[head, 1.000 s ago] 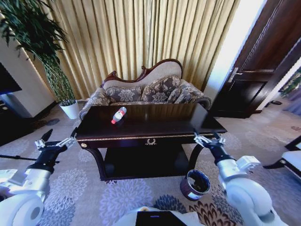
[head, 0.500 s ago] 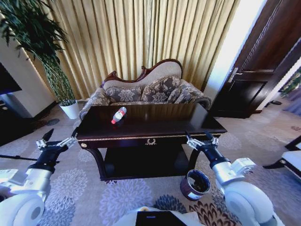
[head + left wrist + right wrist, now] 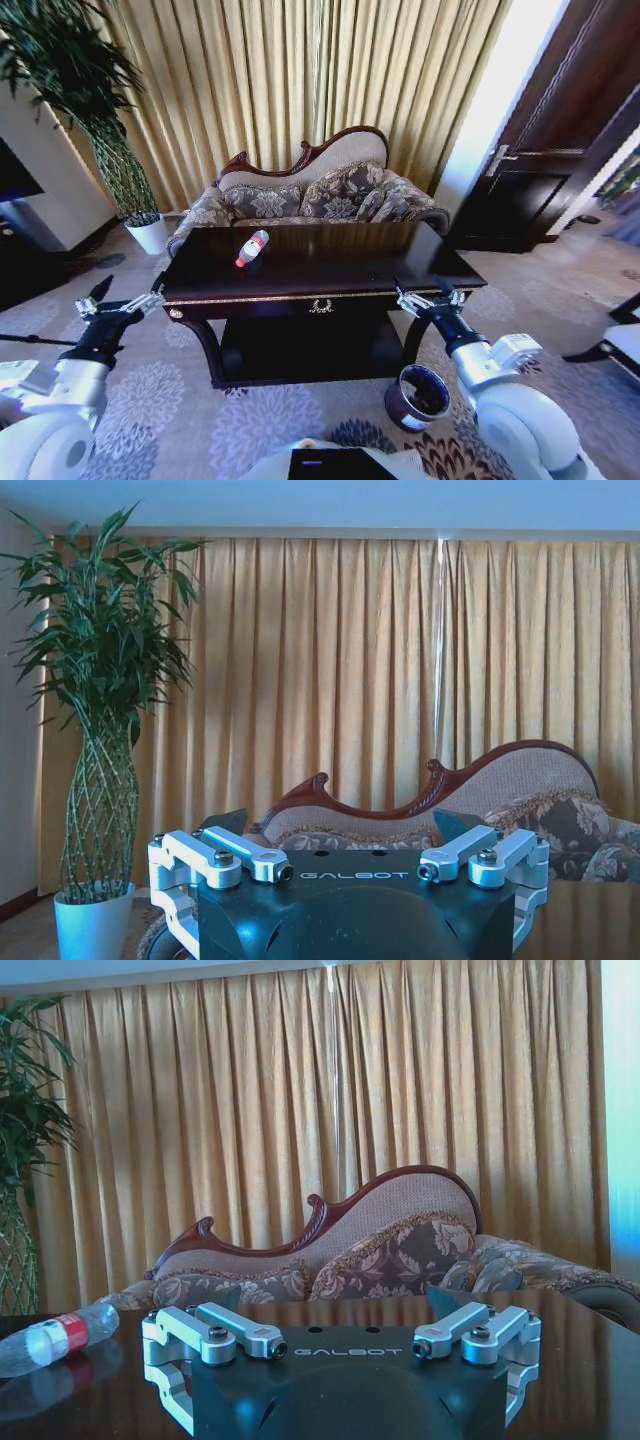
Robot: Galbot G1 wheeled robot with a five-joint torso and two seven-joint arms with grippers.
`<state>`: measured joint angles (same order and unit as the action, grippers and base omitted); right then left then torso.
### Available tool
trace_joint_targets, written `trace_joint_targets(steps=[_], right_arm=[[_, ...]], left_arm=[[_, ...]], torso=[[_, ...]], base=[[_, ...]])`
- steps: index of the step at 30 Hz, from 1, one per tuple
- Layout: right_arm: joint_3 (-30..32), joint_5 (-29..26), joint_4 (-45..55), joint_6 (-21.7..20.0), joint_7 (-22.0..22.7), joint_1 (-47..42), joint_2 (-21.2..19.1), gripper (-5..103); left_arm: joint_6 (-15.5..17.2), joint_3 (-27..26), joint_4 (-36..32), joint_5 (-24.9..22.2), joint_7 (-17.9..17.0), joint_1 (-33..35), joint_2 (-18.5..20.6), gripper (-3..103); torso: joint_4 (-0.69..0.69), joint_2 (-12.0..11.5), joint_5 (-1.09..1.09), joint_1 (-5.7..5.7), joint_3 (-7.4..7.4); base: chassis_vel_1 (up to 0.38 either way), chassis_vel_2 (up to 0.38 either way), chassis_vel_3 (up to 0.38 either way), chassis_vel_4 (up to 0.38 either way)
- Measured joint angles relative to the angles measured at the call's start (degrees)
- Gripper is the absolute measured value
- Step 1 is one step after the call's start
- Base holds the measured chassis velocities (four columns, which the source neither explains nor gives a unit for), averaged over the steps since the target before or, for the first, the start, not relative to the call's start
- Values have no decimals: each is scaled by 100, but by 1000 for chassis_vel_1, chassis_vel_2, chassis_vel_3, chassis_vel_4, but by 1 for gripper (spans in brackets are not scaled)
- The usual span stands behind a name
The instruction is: Move to the front of the table and place the trash on the table into the trash bin.
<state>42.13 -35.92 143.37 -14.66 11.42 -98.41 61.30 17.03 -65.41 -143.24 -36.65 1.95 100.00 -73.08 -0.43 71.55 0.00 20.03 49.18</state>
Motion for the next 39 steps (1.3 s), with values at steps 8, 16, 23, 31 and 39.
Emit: trace_joint_targets(steps=[8, 16, 23, 31, 39], right_arm=[[-34, 96, -5, 7, 0, -14, 9, 100], [-36, 100, -8, 15, -1, -31, 17, 100], [-73, 100, -12, 16, -13, -56, 24, 100], [-82, 112, -12, 17, -140, -61, 67, 100], [-93, 193, -13, 15, -203, -101, 98, 100]], left_arm=[[-5, -7, 0, 1, 0, 15, -20, 100], [-6, -6, 0, -1, 0, 10, -16, 100], [-13, -18, 0, -2, 0, 29, -50, 100], [-18, -13, 0, -2, 0, 37, -73, 100], [-16, 67, 0, -52, -101, -65, 23, 100]], torso=[[0, -1, 0, 2, 0], [-1, -1, -1, 1, -1], [0, 0, 0, 0, -1], [0, 0, 0, 0, -1], [1, -1, -1, 1, 1]], base=[[-101, 100, 107, -97], [-25, 28, 28, -30], [-18, 14, 15, -13], [-62, 60, 67, -62], [-44, 53, 59, -60]])
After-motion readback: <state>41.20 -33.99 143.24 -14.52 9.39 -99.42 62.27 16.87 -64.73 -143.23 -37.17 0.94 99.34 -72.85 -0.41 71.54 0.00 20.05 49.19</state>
